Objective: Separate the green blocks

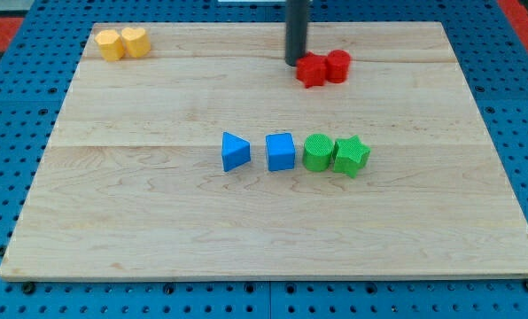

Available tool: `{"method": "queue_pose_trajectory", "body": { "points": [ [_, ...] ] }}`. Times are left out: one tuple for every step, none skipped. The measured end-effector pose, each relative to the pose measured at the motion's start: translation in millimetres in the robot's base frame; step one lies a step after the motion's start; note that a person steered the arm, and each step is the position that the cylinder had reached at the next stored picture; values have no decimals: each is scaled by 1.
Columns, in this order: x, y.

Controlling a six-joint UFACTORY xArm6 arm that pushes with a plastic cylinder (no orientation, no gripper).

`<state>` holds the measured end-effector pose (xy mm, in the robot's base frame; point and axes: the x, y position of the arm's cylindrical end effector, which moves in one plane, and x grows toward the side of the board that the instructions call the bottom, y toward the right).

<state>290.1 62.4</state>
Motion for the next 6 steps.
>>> {"method": "queue_pose_trajectory", "body": {
  "points": [
    [56,12],
    [149,14],
    [184,88],
    [235,89],
    [270,64],
    [284,73]
  ]
}}
